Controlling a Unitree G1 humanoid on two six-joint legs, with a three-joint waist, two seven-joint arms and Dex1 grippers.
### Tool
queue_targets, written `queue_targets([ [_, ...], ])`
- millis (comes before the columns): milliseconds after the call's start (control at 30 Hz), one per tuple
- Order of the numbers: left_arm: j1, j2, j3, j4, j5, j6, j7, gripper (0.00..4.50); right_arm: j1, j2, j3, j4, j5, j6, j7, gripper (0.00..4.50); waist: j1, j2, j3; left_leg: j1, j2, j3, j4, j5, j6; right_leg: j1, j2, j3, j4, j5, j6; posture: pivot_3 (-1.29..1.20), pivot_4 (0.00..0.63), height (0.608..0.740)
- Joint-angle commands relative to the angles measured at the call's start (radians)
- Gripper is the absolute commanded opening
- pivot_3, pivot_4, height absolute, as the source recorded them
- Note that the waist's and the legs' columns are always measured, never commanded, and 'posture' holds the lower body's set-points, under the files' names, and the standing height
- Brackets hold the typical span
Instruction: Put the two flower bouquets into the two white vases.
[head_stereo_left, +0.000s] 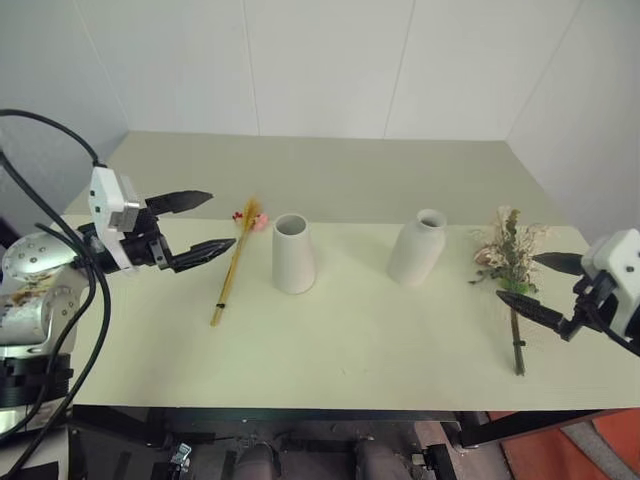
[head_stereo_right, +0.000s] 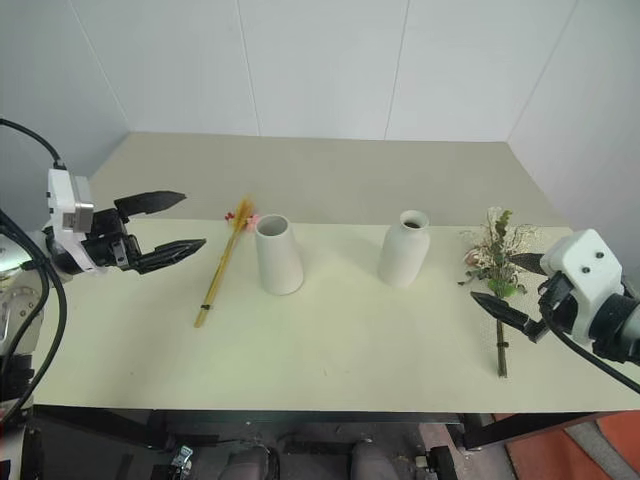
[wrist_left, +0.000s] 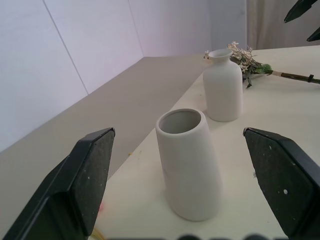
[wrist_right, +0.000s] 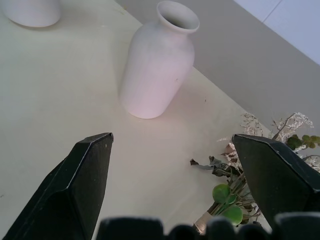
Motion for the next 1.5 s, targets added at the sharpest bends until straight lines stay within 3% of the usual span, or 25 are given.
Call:
queue_targets([
  [33, -0.023, 0.016, 0.009, -0.008, -0.008, -0.009, -0.008, 4.48, 0.008, -0.004, -0.051, -0.034, 0.003, 0.003, -0.011, 4.50, 0.000, 0.000, 0.000, 0.000, 0.000, 0.000, 0.000, 0.000, 0.000, 0.000, 0.000, 0.000, 0.000, 0.000, 0.000, 0.00, 0.150, 0.740],
  [467, -0.015, 0.033, 0.023, -0.003, -0.005, -0.006, -0.017, 4.48, -0.007, -0.010, -0.036, -0.021, 0.009, 0.024, -0.030, 4.50, -0.001, 0.000, 0.000, 0.000, 0.000, 0.000, 0.000, 0.000, 0.000, 0.000, 0.000, 0.000, -0.001, 0.000, 0.000, 0.00, 0.150, 0.740],
  [667, -0.071, 0.006, -0.078, -0.005, 0.040, -0.021, -0.027, 4.48, -0.205, -0.078, 0.176, 0.115, -0.029, 0.307, -0.164, 4.50, -0.002, 0.000, 0.000, 0.000, 0.000, 0.001, 0.000, 0.000, 0.000, 0.000, 0.000, 0.000, -0.003, 0.001, -0.001, 0.00, 0.150, 0.740],
  [867, -0.122, -0.026, -0.167, 0.017, 0.093, -0.050, -0.047, 4.48, -0.499, -0.047, 0.391, 0.340, -0.115, 0.585, -0.321, 4.50, -0.003, 0.000, 0.000, -0.004, 0.000, 0.001, -0.002, 0.000, 0.000, -0.003, 0.000, 0.001, -0.009, 0.004, -0.002, 0.00, 0.150, 0.740],
  [1067, -0.171, -0.068, -0.192, -0.002, 0.066, -0.046, -0.077, 4.48, -0.579, -0.037, 0.433, 0.453, -0.114, 0.673, -0.330, 4.50, 0.006, 0.001, 0.000, -0.016, -0.001, 0.001, -0.003, 0.000, 0.001, -0.012, 0.000, 0.001, -0.008, 0.010, 0.002, 0.00, 0.150, 0.740],
  [1333, -0.181, -0.089, -0.224, 0.031, 0.101, -0.068, -0.090, 4.48, -0.627, 0.002, 0.465, 0.550, -0.121, 0.690, -0.327, 4.50, -0.002, 0.001, 0.001, -0.016, -0.001, 0.001, -0.003, 0.000, 0.001, -0.013, 0.001, 0.002, -0.008, 0.009, 0.008, 0.00, 0.150, 0.740],
  [1433, -0.165, -0.089, -0.216, 0.027, 0.097, -0.071, -0.090, 4.50, -0.638, 0.006, 0.471, 0.586, -0.128, 0.675, -0.319, 3.86, -0.002, 0.001, 0.000, -0.015, -0.001, 0.001, -0.003, 0.000, 0.001, -0.013, 0.001, 0.003, -0.008, 0.009, 0.008, 0.00, 0.150, 0.740],
  [1500, -0.157, -0.088, -0.214, 0.027, 0.098, -0.074, -0.088, 4.50, -0.649, 0.009, 0.478, 0.607, -0.136, 0.666, -0.322, 3.18, -0.002, 0.001, 0.000, -0.015, -0.001, 0.001, -0.003, 0.000, 0.001, -0.013, 0.001, 0.003, -0.008, 0.009, 0.007, 0.00, 0.150, 0.740],
])
